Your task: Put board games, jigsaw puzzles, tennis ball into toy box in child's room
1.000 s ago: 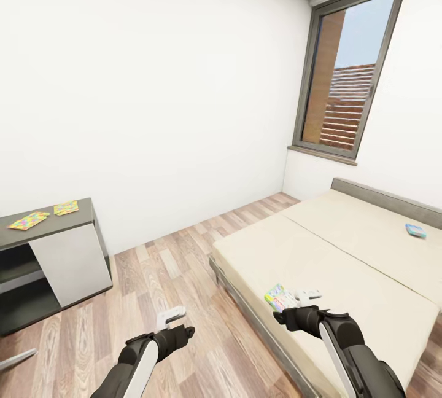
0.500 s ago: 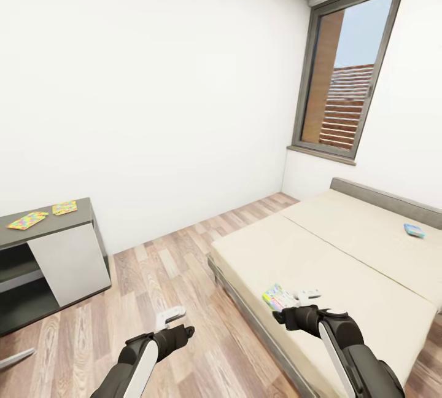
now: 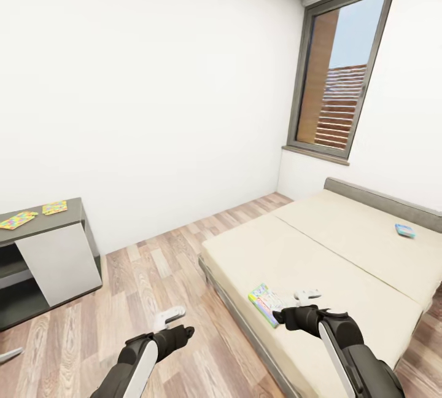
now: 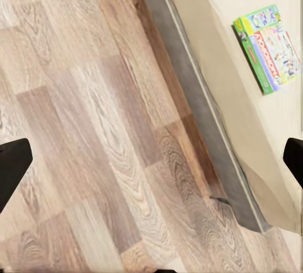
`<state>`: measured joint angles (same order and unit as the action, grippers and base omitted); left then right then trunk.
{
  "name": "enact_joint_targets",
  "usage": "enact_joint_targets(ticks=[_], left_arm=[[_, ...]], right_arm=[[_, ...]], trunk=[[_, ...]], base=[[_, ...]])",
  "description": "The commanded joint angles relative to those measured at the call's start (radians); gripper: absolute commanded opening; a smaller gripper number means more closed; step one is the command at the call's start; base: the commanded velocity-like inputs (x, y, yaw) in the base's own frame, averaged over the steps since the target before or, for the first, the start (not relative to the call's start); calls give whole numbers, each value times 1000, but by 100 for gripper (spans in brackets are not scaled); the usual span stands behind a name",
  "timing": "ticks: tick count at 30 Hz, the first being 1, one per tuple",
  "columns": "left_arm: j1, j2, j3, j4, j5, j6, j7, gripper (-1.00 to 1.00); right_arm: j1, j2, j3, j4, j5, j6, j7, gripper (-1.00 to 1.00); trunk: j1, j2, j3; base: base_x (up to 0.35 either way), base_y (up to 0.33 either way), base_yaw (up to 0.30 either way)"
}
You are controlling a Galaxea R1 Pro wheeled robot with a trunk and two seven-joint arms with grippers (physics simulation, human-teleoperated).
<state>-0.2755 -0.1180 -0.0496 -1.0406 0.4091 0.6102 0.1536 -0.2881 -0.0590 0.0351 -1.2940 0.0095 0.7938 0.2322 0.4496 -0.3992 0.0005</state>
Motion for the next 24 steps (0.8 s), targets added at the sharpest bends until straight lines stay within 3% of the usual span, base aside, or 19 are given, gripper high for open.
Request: enact_joint_targets(ticks=[1, 15, 24], left_arm=[[0, 0, -1, -1, 11, 3, 9, 100], [-1, 1, 7, 21, 9, 1, 10, 100], [-1, 4, 9, 24, 11, -15, 10, 100]], right_arm=[[0, -1, 1, -1, 1, 4, 3, 100], [0, -1, 2, -1, 1, 4, 3, 100], [0, -1, 1, -1, 1, 4, 3, 100]], trunk=[[0, -1, 0], [0, -1, 0], [0, -1, 0]], base=[[0, -267, 0], [7, -277, 0], [102, -235, 0]])
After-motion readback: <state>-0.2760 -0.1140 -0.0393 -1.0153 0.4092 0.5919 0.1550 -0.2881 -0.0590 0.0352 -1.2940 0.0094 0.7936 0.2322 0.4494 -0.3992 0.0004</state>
